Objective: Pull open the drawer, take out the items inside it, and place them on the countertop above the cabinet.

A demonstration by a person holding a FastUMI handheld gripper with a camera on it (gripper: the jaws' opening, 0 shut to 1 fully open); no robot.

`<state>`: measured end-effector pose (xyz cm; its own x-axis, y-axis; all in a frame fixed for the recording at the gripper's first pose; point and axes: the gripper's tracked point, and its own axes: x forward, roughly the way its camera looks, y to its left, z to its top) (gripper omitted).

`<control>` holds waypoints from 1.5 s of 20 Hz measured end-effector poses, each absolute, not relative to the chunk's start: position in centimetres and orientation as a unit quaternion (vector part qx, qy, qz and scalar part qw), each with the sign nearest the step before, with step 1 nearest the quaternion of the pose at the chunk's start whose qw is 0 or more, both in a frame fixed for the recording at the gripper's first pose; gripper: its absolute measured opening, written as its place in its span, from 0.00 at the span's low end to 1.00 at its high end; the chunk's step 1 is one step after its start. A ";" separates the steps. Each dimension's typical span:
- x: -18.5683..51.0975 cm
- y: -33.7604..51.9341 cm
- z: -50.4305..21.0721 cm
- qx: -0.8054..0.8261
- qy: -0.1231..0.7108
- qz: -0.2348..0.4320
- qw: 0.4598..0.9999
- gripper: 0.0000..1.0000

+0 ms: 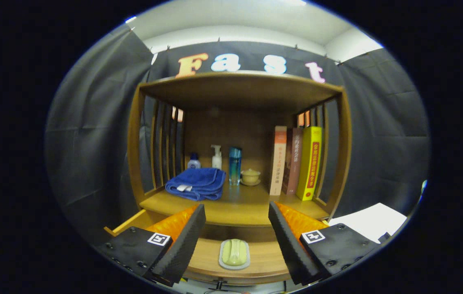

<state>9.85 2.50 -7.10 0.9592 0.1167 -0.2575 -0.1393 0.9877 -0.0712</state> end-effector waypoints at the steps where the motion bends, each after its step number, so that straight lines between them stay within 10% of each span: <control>1: 10.8 2.9 -9.2 -0.043 0.161 0.069 0.984 1.00; 7: 11.9 4.0 -22.2 -0.076 0.339 0.074 0.935 1.00; 19: 11.9 3.1 -29.4 -0.045 0.426 0.041 0.903 0.92; 30: 11.0 0.7 -30.5 0.012 0.457 0.001 0.890 0.26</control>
<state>10.98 0.68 -30.46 0.5829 0.0132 -0.8125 0.0087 0.9997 0.0224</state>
